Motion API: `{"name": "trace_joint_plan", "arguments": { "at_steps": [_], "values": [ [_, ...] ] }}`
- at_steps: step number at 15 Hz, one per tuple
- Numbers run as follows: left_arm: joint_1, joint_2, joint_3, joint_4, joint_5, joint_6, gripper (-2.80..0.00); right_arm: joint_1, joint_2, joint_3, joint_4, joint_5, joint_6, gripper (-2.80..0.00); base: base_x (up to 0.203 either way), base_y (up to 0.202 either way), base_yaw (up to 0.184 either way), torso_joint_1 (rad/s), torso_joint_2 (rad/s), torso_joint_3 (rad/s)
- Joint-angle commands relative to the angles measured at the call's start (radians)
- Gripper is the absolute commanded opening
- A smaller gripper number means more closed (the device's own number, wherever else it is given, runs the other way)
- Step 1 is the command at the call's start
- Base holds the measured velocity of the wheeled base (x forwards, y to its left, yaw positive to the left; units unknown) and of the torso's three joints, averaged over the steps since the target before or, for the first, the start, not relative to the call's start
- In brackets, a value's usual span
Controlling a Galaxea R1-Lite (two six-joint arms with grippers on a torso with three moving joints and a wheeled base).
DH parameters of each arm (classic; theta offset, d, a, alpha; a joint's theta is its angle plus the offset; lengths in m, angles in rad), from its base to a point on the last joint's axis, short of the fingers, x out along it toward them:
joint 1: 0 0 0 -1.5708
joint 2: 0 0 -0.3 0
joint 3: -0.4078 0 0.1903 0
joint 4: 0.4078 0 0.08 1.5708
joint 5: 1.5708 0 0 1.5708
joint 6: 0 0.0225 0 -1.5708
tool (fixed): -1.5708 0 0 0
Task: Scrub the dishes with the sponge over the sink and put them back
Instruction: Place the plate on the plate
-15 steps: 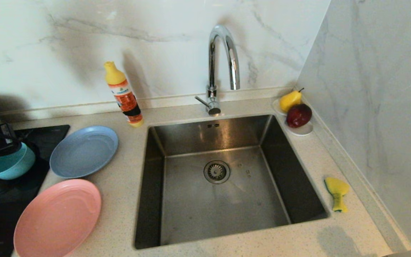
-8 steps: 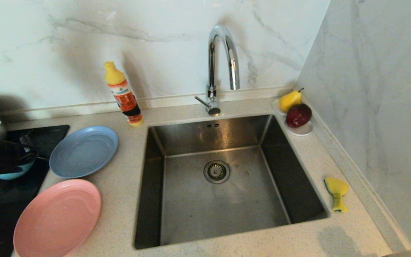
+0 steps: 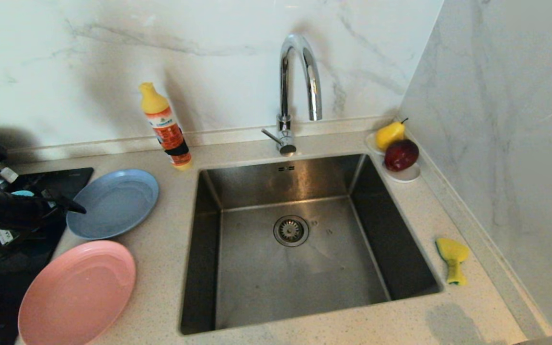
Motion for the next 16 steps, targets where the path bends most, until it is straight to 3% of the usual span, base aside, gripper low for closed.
{"name": "trace_joint_plan", "arguments": {
  "at_steps": [1,6,13,16],
  "values": [
    [0.000,0.041,0.004,-0.015,-0.003,-0.009,0.00,0.000,0.000,0.000,0.000,0.000,-0.001,-2.80,0.000,0.000,0.000,0.000,0.00,0.000],
    [-0.001,0.047,-0.032,-0.070,-0.092,-0.087,0.00,0.000,0.000,0.000,0.000,0.001,-0.001,-2.80,0.000,0.000,0.000,0.000,0.00,0.000],
    [-0.008,0.130,-0.093,-0.073,-0.086,-0.092,0.00,0.000,0.000,0.000,0.000,0.000,-0.001,-2.80,0.000,0.000,0.000,0.000,0.00,0.000],
    [-0.025,0.148,-0.146,-0.069,-0.087,-0.122,0.00,0.000,0.000,0.000,0.000,0.000,0.000,-2.80,0.000,0.000,0.000,0.000,0.00,0.000]
  ]
}}
